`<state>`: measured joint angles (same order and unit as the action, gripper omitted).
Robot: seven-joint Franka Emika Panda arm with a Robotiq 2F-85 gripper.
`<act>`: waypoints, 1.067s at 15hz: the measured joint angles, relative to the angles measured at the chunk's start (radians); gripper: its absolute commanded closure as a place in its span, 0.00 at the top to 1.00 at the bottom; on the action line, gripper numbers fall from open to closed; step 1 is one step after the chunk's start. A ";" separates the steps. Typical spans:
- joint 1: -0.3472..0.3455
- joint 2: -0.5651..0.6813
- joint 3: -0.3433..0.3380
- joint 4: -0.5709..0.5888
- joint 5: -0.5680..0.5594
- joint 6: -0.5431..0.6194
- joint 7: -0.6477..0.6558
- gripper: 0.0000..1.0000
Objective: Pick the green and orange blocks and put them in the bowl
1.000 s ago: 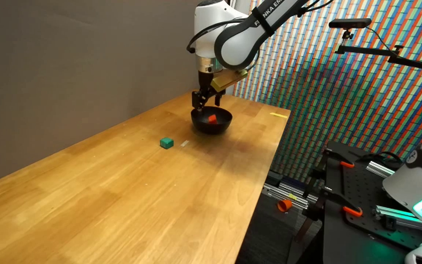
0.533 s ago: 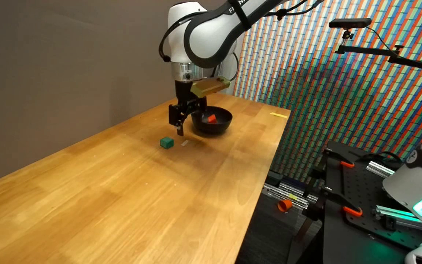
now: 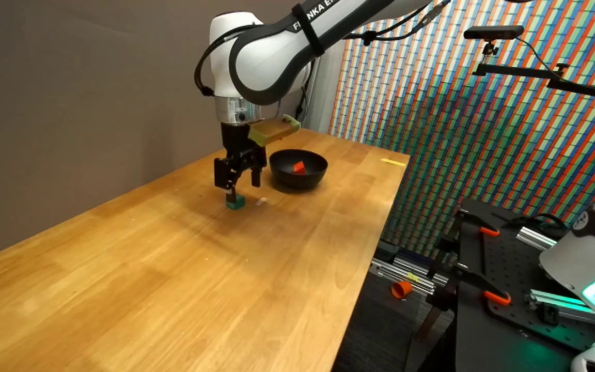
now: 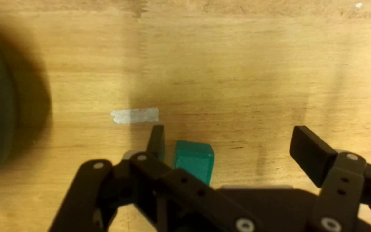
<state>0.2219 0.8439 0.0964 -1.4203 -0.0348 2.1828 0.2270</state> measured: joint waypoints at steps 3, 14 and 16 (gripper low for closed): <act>0.000 0.056 -0.001 0.073 0.000 -0.001 -0.039 1.00; -0.006 0.184 -0.046 0.227 -0.001 -0.017 -0.092 0.14; -0.004 0.184 -0.052 0.231 -0.008 -0.018 -0.092 0.14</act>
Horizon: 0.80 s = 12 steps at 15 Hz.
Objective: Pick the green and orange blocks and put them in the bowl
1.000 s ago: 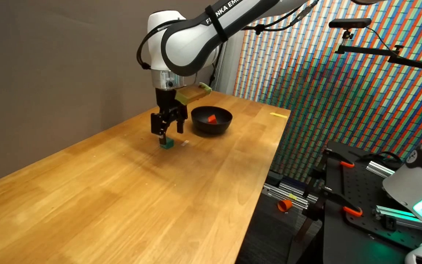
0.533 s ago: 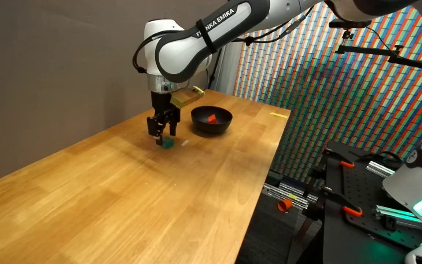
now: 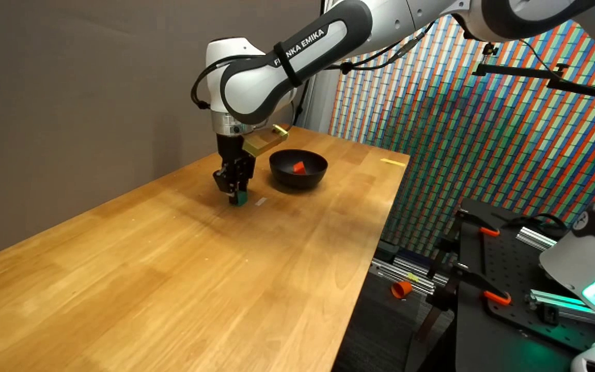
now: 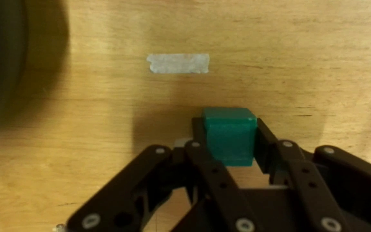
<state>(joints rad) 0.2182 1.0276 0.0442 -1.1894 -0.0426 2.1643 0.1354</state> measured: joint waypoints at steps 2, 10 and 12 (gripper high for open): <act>0.008 -0.013 -0.008 0.001 -0.024 -0.003 0.002 0.14; 0.050 -0.244 -0.148 -0.157 -0.150 -0.148 0.164 0.15; 0.025 -0.293 -0.169 -0.237 -0.150 -0.158 0.198 0.63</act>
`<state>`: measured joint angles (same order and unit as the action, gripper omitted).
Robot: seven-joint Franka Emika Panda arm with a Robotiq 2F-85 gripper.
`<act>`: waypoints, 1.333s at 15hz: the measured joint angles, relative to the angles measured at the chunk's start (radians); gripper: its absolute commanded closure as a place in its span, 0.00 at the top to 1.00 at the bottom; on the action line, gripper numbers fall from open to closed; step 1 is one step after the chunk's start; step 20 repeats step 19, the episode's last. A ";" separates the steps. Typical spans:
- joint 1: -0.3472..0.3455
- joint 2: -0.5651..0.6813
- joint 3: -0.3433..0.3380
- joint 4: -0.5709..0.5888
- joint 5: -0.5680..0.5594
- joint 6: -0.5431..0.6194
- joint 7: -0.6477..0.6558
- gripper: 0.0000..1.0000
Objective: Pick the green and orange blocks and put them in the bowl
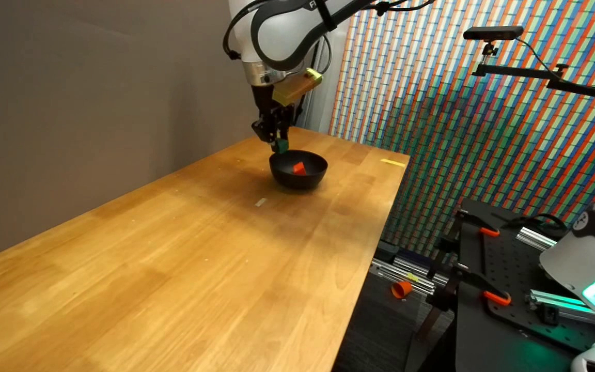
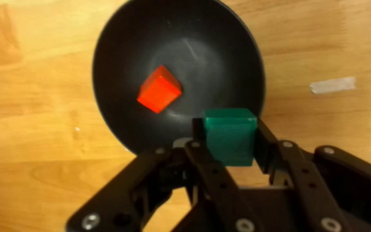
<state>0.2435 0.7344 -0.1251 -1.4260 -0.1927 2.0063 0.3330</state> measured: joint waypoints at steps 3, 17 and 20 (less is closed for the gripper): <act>-0.045 -0.046 -0.009 -0.089 0.000 0.001 0.025 0.77; -0.136 -0.527 0.167 -0.574 0.397 -0.052 -0.124 1.00; -0.136 -0.611 0.173 -0.642 0.420 -0.066 -0.132 1.00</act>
